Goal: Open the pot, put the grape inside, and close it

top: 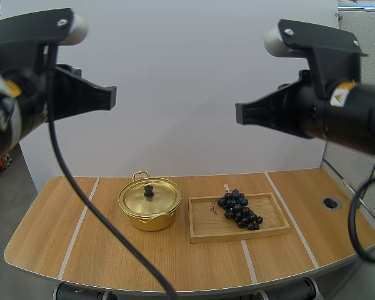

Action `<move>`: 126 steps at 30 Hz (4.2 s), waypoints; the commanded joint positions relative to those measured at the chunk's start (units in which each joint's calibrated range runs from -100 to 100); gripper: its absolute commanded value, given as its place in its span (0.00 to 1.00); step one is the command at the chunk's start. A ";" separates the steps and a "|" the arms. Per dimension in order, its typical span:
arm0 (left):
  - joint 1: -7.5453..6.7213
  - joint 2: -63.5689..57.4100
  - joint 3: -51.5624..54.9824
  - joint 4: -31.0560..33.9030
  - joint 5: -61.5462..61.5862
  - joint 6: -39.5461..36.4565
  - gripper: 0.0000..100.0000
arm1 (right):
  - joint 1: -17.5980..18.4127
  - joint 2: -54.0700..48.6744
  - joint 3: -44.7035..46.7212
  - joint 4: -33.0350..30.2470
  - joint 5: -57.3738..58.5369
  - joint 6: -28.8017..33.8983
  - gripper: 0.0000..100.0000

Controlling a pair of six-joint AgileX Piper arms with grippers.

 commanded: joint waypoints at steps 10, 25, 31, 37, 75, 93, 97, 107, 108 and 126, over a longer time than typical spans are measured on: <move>0.13 18.20 -1.01 -8.21 9.04 8.72 0.00 | -0.26 17.79 -2.01 -0.96 14.35 1.89 0.00; 0.13 31.11 -1.01 -15.73 17.86 17.63 0.08 | -0.26 28.08 -2.01 -1.85 20.93 1.89 0.00; 0.13 31.97 -1.01 -15.73 17.86 17.63 0.49 | -0.26 28.08 -2.01 -2.35 20.93 2.12 0.05; 0.13 31.97 -1.01 -15.73 17.86 19.92 1.00 | -0.26 28.08 -2.01 -2.78 20.93 2.95 0.75; 0.13 64.09 -12.38 -15.62 25.69 33.66 1.00 | -0.26 28.08 -2.01 -3.07 19.48 2.95 1.00; -2.93 76.95 -15.85 -10.47 22.46 32.68 1.00 | -0.26 28.08 -2.01 -3.07 19.27 2.95 1.00; -2.93 78.97 -16.49 -10.37 22.43 32.55 1.00 | -0.26 28.08 -2.01 -3.07 19.27 2.95 1.00; -2.93 80.82 -16.47 -10.37 21.21 32.55 1.00 | -0.26 28.08 -2.01 -3.07 18.94 2.95 1.00; -2.93 80.99 -16.47 -10.37 21.40 32.55 1.00 | -0.26 28.08 -2.01 -3.07 18.94 2.95 1.00; -2.93 79.50 -16.64 -10.27 24.01 30.61 0.00 | -0.26 28.08 -2.01 -3.07 18.94 2.95 1.00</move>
